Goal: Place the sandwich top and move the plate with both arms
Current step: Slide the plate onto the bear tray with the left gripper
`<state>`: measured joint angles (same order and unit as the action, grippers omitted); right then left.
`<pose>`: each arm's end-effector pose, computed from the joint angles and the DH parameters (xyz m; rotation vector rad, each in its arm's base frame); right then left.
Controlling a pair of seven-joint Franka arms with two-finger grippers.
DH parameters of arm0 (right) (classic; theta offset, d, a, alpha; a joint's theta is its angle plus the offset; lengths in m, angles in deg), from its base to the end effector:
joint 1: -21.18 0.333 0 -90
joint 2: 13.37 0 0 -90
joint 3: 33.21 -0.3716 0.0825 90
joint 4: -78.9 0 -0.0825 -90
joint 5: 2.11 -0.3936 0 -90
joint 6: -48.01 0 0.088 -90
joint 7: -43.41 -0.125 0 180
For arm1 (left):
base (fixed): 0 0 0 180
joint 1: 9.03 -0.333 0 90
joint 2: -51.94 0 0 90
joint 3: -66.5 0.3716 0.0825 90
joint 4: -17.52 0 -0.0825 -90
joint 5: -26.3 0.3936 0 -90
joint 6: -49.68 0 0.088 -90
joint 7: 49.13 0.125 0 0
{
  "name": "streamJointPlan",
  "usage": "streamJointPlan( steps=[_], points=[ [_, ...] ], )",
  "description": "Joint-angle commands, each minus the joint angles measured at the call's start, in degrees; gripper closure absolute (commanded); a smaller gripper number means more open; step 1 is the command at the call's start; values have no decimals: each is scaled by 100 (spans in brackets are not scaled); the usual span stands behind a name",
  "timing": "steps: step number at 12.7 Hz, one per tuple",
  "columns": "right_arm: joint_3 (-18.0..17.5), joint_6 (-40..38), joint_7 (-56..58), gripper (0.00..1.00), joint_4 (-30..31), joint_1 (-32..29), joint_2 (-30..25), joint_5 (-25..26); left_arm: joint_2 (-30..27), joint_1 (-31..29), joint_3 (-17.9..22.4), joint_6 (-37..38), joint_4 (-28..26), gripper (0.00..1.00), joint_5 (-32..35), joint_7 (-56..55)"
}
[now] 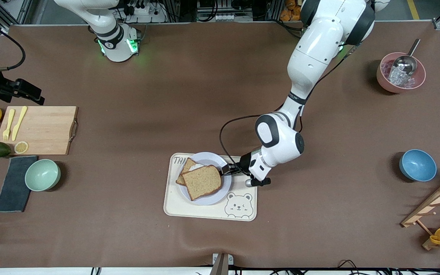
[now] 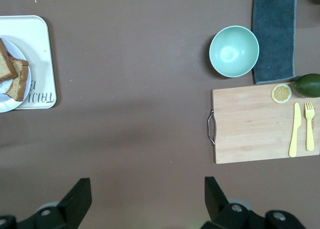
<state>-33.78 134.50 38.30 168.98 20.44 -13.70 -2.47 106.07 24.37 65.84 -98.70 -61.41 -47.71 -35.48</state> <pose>0.5543 -0.0008 0.6595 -3.1332 0.1442 0.0896 0.6746 -0.4423 0.1731 2.3067 0.2770 0.0897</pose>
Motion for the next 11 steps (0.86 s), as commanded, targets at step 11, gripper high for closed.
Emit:
streamJointPlan(
  steps=[11],
  points=[
    [-75, -79, 1, 0, 115, -84, -73, 28, -1613, -649, 31, 37, -1289, 0, 1315, -91]
  ],
)
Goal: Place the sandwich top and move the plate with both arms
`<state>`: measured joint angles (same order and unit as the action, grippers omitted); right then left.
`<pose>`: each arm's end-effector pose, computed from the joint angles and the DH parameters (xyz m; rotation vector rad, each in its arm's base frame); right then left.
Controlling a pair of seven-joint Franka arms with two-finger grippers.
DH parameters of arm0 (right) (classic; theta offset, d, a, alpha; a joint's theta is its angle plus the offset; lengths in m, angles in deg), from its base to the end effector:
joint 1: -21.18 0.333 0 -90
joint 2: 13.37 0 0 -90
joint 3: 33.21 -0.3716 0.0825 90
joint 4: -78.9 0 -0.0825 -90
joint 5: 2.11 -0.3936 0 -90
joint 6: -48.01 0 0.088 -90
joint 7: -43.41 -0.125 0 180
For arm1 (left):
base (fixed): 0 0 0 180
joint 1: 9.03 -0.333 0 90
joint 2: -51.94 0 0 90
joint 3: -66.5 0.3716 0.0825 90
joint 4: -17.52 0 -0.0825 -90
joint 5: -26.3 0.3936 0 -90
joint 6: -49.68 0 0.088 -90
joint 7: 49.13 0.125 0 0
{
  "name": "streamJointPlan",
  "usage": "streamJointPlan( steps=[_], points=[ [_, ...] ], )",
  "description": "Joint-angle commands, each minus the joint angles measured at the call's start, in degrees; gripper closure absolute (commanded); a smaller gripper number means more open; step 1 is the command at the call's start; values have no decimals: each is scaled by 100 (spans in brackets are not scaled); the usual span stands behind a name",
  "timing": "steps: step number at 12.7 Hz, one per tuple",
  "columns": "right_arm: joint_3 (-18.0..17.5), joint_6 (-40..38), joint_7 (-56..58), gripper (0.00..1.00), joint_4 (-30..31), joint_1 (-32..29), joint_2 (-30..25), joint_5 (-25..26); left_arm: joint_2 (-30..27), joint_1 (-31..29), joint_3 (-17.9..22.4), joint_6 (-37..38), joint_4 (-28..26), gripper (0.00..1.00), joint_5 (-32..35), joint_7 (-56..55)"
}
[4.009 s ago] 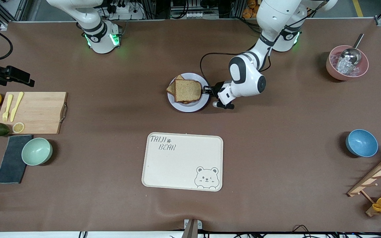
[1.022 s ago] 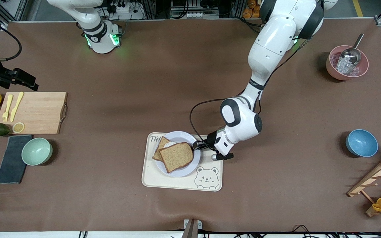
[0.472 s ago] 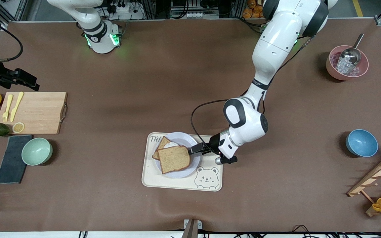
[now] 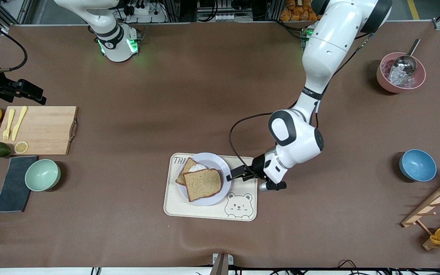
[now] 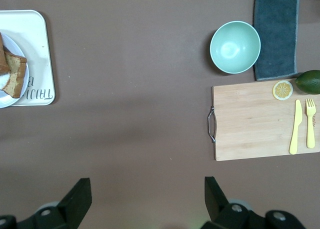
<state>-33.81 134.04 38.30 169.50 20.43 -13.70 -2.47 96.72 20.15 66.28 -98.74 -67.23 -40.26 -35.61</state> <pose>0.5529 -0.0006 0.6546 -3.1331 0.1436 0.1164 0.6985 -0.3828 0.2576 2.3492 0.2159 0.2190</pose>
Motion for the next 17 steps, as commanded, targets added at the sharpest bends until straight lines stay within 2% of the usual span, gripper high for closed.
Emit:
streamJointPlan(
  steps=[1, 3, 6, 8, 13, 14, 17],
  points=[
    [-72, -34, 1, 0, 64, -75, -73, 28, -950, -394, -13, 163, -962, 0, 948, -78],
    [-72, -34, 1, 0, 64, -75, -73, 19, -1443, -911, -13, 933, -1236, 0, 1870, -87],
    [-72, -43, 1, 0, 72, -66, -73, 28, -2111, -1720, -13, 2742, -1289, 0, 3645, -340],
    [-72, -43, 1, 0, 72, -66, -64, 28, -2480, -1907, -13, 3449, -1464, 0, 4455, -631],
    [-72, -52, 1, 0, 72, -66, -73, 19, -4114, -1951, -47, 3495, -2834, 0, 5800, -1604],
    [-72, -43, 1, 0, 72, -66, -64, 28, -4343, -1942, -65, 3504, -2941, 0, 6039, -1851],
    [-81, -43, 1, 0, 72, -66, -64, 19, -4862, -1986, -65, 3653, -2968, 0, 6076, -2109]
  ],
)
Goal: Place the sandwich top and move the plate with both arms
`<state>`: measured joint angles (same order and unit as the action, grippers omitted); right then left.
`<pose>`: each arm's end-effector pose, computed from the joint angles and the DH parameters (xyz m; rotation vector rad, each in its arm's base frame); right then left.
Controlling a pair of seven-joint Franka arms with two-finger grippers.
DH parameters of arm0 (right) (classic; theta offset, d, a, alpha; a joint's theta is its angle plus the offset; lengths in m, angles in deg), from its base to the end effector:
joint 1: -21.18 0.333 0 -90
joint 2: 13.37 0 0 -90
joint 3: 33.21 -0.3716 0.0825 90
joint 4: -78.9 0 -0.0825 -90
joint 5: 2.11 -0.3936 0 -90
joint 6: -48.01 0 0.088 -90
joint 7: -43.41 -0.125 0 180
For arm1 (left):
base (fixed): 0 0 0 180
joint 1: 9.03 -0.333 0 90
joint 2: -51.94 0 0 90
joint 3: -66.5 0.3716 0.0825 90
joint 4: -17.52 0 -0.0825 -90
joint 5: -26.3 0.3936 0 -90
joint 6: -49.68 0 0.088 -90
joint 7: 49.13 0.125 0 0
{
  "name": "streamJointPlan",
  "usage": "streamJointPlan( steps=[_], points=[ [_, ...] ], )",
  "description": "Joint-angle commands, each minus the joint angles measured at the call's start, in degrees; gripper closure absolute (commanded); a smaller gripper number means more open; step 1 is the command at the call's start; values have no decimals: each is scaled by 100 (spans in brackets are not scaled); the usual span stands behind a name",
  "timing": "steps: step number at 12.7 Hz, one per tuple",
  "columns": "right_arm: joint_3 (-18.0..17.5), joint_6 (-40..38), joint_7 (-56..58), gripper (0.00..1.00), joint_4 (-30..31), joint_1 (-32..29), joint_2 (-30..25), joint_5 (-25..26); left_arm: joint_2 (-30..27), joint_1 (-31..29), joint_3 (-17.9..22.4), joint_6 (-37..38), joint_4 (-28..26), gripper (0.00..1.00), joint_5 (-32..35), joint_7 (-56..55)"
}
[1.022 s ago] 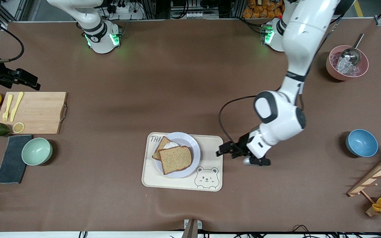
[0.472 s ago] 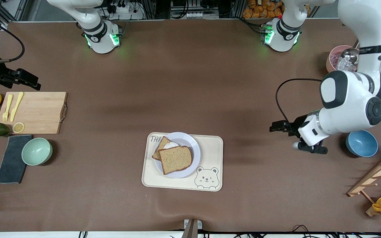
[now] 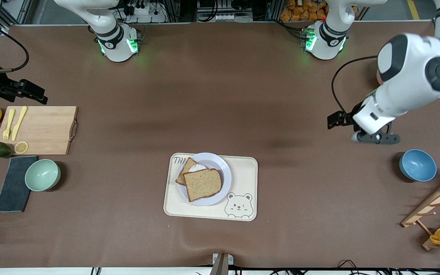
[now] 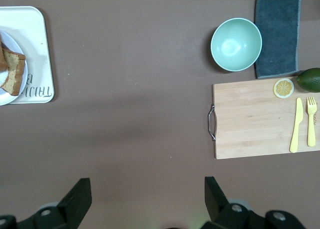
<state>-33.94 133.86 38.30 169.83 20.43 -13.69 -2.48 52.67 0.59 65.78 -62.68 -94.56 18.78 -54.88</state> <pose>0.5522 0.0007 0.6515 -3.1331 0.1400 0.1307 0.5581 -0.1127 0.5019 3.0220 -0.0448 -0.0374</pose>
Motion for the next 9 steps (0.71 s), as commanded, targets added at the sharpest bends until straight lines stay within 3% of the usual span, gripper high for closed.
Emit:
streamJointPlan(
  steps=[1, 4, 9],
  points=[
    [-59, -24, 1, 0, 39, -66, -65, 19, -599, -153, -15, 73, -218, 0, 181, -103],
    [-68, -15, 1, 0, 39, -66, -56, 19, -671, -137, 11, 545, 106, 0, 601, 99],
    [-68, -24, 1, 0, 39, -58, -47, 19, -425, -119, 2, 1135, 915, 0, 629, 82]
  ],
)
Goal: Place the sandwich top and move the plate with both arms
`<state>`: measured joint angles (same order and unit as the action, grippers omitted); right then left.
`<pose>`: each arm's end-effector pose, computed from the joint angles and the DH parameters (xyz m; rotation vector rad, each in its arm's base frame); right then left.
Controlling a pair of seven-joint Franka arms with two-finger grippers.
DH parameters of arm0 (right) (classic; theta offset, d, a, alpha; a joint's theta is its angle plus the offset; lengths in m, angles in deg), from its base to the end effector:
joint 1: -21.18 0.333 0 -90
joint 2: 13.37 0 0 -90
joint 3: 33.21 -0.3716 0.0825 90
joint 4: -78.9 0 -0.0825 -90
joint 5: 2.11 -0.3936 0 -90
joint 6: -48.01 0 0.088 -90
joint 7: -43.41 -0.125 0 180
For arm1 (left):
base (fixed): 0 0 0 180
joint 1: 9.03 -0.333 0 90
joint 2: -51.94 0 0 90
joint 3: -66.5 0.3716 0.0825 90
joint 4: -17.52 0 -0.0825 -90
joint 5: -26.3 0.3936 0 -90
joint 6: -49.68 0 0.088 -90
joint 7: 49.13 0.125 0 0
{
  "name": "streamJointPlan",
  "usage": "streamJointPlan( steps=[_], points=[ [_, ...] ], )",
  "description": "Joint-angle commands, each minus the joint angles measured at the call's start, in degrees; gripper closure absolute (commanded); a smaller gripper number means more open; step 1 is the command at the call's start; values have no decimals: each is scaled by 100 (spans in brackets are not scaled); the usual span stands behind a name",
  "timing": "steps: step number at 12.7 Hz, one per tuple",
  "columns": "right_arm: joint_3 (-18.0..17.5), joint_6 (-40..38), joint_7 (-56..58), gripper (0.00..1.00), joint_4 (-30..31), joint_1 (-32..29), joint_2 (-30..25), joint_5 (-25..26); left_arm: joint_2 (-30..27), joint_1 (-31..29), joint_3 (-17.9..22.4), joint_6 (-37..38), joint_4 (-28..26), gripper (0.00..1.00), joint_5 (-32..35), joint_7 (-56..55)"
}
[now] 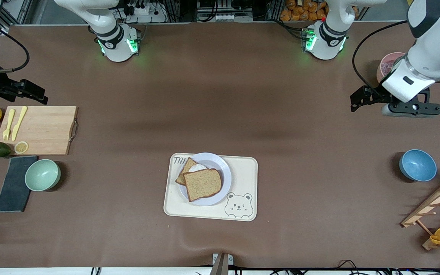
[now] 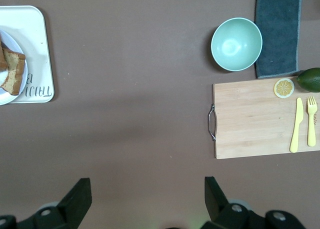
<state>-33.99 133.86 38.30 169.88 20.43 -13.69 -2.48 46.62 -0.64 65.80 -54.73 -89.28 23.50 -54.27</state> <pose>0.5522 0.0012 0.6511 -3.1331 0.1387 0.1320 0.5365 -0.0910 0.5929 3.0870 -0.0895 0.0695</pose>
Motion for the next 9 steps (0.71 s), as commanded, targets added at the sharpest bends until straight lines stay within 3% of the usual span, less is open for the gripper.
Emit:
streamJointPlan(
  steps=[1, 5, 9],
  points=[
    [-63, -24, 1, 0, 34, -66, -48, 19, 207, 5, 8, 516, 528, 0, 166, 39],
    [-63, -15, -8, 0, 43, -66, -39, 19, 216, 14, 17, 1263, 994, 0, 158, 48],
    [-63, -24, 1, 0, 43, -66, -39, 19, 199, 14, 17, 1291, 1022, 0, 149, 4]
  ],
)
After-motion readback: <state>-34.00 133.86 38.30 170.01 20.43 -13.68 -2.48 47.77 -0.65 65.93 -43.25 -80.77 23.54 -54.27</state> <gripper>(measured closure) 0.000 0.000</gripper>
